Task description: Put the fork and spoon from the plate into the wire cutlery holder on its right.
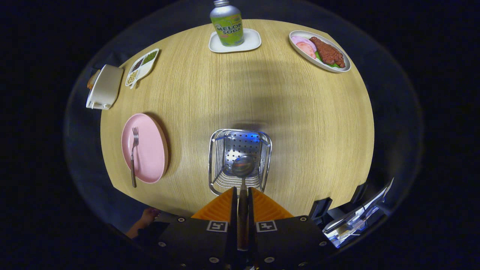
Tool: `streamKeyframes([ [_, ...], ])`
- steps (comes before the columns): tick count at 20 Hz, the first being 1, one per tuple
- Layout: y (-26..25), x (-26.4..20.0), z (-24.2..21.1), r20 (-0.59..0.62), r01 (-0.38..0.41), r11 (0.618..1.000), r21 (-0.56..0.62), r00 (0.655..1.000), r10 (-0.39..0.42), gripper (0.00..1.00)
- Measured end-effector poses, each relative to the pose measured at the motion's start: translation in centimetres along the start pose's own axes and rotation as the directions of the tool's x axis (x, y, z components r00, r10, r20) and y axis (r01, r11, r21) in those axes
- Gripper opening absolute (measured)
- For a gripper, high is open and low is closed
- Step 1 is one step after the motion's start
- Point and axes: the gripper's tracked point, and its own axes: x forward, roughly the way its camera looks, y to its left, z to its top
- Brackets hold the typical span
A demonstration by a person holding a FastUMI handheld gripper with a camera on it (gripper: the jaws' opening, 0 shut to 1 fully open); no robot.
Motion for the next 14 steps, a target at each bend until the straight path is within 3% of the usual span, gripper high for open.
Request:
streamKeyframes([
  [4, 1.3, -1.6, 1.1, 0.1, -0.028, 0.999, 0.033, 0.995, 0.025, 0.11],
  [9, 6.2, -4.5, 1.7, 0.229, -0.145, 0.989, 0.001, 0.963, 0.141, 0.15],
  [14, 11.6, -5.9, 2.0, 0.339, -0.185, 0.979, -0.088, 0.919, 0.204, 0.41],
])
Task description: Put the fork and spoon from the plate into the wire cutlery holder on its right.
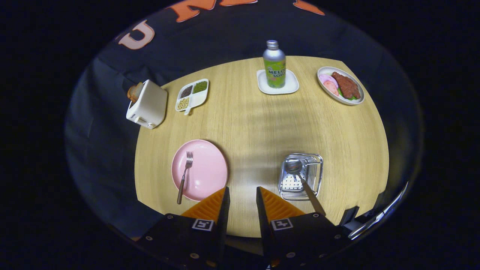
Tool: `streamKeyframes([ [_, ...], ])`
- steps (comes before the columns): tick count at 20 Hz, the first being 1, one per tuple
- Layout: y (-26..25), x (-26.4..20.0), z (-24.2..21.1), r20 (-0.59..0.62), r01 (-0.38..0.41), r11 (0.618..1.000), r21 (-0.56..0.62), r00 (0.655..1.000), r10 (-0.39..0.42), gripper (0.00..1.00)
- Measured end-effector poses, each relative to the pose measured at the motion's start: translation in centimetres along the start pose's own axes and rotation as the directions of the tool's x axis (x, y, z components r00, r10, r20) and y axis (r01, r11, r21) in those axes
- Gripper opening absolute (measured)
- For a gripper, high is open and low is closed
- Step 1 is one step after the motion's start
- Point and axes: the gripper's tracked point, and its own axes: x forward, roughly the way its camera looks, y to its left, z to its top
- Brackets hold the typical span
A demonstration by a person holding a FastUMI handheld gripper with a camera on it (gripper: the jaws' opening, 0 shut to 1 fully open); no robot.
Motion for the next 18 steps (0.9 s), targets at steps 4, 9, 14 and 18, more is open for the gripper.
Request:
streamKeyframes([
  [4, 4.7, 0.4, 1.3, 0.121, -0.052, 0.998, -0.018, 0.991, 0.054, 0.64],
  [9, 8.3, 1.0, 5.0, 0.34, -0.045, 0.999, -0.026, 0.939, 0.051, 0.85],
  [14, 10.1, 1.7, 6.8, 0.558, 0.031, 0.999, -0.029, 0.83, -0.009, 0.87],
  [18, 11.7, 1.8, 7.5, 0.668, 0.113, 0.992, -0.062, 0.743, -0.043, 0.87],
])
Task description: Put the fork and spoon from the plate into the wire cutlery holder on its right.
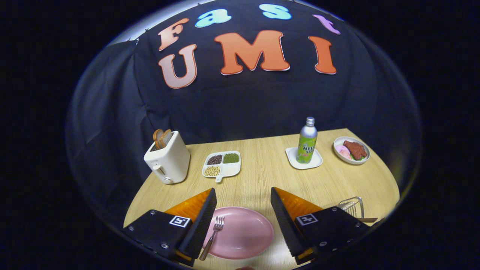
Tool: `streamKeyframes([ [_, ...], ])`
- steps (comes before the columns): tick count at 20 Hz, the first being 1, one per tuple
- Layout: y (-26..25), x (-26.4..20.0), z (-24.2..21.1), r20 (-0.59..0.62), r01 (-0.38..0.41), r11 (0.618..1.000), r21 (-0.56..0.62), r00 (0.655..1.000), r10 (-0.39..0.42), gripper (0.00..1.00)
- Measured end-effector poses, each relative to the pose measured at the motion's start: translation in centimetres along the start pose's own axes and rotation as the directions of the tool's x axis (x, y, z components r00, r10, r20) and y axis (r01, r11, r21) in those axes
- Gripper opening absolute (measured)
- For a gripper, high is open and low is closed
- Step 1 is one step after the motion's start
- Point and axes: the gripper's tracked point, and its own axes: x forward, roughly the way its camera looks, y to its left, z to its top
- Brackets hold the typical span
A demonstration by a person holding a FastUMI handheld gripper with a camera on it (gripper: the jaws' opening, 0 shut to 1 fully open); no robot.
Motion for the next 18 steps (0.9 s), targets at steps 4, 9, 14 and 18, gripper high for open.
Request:
streamKeyframes([
  [4, 3.2, 0.8, -3.6, -0.082, -0.017, 1.0, -0.017, 0.997, 0.016, 0.87],
  [9, 5.4, 2.0, -8.9, -0.222, -0.012, 0.999, -0.039, 0.975, 0.003, 0.87],
  [14, 5.9, 2.0, -14.8, -0.448, 0.015, 0.999, -0.037, 0.893, -0.03, 0.87],
  [18, 6.8, 1.4, -17.8, -0.599, 0.009, 1.0, -0.02, 0.8, -0.02, 0.74],
])
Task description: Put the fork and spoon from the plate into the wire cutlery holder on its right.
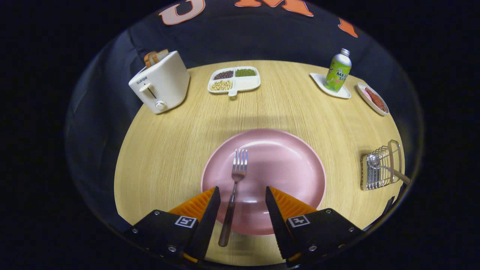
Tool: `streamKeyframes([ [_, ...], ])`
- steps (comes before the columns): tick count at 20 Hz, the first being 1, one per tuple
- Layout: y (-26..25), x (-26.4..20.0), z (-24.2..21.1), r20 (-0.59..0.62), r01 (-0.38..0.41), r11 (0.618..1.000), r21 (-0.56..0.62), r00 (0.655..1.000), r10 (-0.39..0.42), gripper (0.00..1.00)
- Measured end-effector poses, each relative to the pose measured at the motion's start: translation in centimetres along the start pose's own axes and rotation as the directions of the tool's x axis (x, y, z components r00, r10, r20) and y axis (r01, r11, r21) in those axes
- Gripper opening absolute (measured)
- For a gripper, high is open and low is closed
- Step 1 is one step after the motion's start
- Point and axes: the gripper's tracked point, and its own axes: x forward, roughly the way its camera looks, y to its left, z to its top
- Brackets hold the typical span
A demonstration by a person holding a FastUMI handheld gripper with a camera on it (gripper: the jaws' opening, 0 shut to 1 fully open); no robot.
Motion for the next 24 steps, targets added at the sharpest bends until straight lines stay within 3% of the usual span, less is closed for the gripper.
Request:
streamKeyframes([
  [3, 0.2, 0.8, -1.4, -0.101, 0.005, 1.0, 0.008, 0.995, -0.004, 0.62],
  [7, 0.6, 1.7, -3.1, -0.227, 0.014, 1.0, 0.018, 0.974, -0.01, 0.36],
  [12, 1.2, 2.1, -4.0, -0.295, 0.001, 1.0, 0.025, 0.955, 0.007, 0.15],
  [18, -0.4, 0.2, -2.9, -0.253, -0.063, 0.998, 0.017, 0.965, 0.066, 0.05],
  [24, -7.5, -4.8, -0.2, -0.129, -0.058, 0.996, 0.063, 0.989, 0.065, 0.04],
])
